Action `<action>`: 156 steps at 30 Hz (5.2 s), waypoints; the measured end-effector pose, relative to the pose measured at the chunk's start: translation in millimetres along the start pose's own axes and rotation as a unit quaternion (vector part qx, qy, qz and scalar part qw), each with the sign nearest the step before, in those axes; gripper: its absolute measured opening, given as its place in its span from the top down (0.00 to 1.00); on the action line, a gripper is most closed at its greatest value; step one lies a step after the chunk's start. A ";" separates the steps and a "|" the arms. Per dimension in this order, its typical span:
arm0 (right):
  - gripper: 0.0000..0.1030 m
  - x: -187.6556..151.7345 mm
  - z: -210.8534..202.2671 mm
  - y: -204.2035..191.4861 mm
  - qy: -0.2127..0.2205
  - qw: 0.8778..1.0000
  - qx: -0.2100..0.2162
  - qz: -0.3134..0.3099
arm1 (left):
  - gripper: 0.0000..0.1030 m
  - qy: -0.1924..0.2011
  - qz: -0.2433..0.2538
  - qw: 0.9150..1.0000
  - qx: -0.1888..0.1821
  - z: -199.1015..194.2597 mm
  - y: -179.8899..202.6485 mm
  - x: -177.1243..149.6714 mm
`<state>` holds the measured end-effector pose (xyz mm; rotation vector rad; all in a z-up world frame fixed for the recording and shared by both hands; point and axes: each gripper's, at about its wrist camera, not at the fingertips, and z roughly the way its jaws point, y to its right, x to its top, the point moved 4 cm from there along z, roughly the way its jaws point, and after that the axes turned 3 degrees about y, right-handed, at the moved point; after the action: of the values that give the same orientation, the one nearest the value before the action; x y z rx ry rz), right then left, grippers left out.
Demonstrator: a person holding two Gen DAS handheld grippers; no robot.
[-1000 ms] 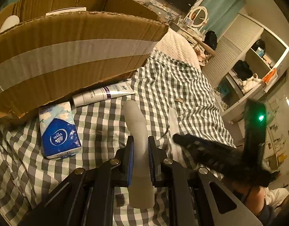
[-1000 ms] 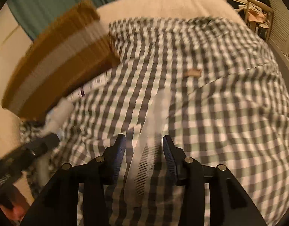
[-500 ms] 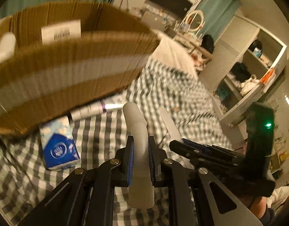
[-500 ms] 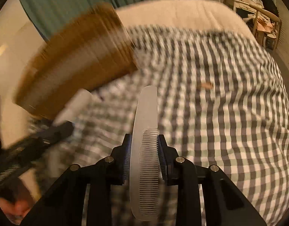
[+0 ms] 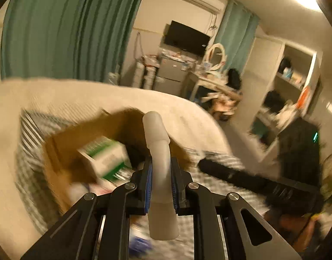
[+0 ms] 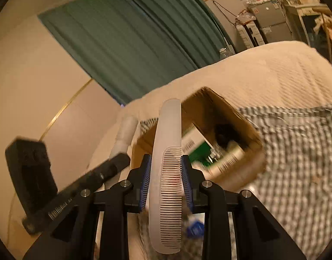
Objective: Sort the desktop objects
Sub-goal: 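Carry the cylinder into the box with left tool while right drops the comb in, then grasp the blue Vinda tissue pack with left tool, then lower the tissue pack into the box with left tool while right moves to the white tube, then grasp the white toothpaste tube with right tool, then carry the tube over the box and release it with right tool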
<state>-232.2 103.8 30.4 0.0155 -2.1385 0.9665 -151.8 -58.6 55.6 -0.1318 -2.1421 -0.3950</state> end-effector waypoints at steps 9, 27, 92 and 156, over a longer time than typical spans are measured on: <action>0.40 19.0 30.3 -20.8 0.061 0.993 -0.071 -0.067 | 0.29 -0.017 -0.067 0.997 0.030 38.4 -66.1 -16.4; 0.22 -81.5 -110.0 -17.1 0.071 0.976 -0.129 -0.158 | 0.00 0.029 -0.028 0.990 0.134 -56.4 -19.8 -61.0; 0.06 -158.2 100.1 45.4 -0.055 0.920 -0.299 -0.246 | 0.45 -0.039 -0.090 0.990 0.099 -23.7 -65.6 -93.1; 0.20 -41.7 42.1 -72.5 0.042 0.967 -0.159 -0.195 | 0.11 0.050 -0.148 0.987 0.026 -19.7 -112.9 -33.8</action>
<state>-208.1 13.4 31.6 0.2239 -2.0834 0.3857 -144.3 -169.7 12.2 0.2354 -2.0734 -0.5047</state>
